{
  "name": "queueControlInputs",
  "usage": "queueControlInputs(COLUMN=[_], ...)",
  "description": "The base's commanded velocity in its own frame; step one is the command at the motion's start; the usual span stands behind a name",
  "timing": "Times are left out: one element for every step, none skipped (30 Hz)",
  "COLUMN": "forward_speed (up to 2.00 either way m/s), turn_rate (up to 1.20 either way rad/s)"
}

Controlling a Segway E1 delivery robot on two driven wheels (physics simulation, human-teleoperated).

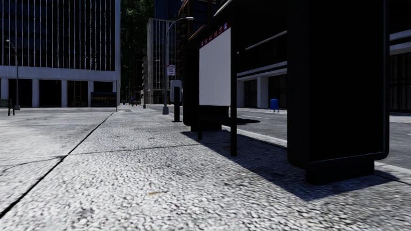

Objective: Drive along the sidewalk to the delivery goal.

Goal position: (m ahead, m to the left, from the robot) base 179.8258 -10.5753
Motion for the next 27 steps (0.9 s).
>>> queueControlInputs(forward_speed=[0.0,0.0,0.0,0.0,0.0,0.0,0.0,0.0,0.0,0.0,0.0,0.0,0.0,0.0,0.0,0.0,0.0,0.0,0.0,0.0,0.0,0.0,0.0,0.0,0.0,0.0,0.0], turn_rate=[0.0,0.0,0.0,0.0,0.0,0.0,0.0,0.0,0.0,0.0,0.0,0.0,0.0,0.0,0.0,0.0,0.0,0.0,0.0,0.0,0.0,0.0,0.0,0.0,0.0,0.0,0.0])
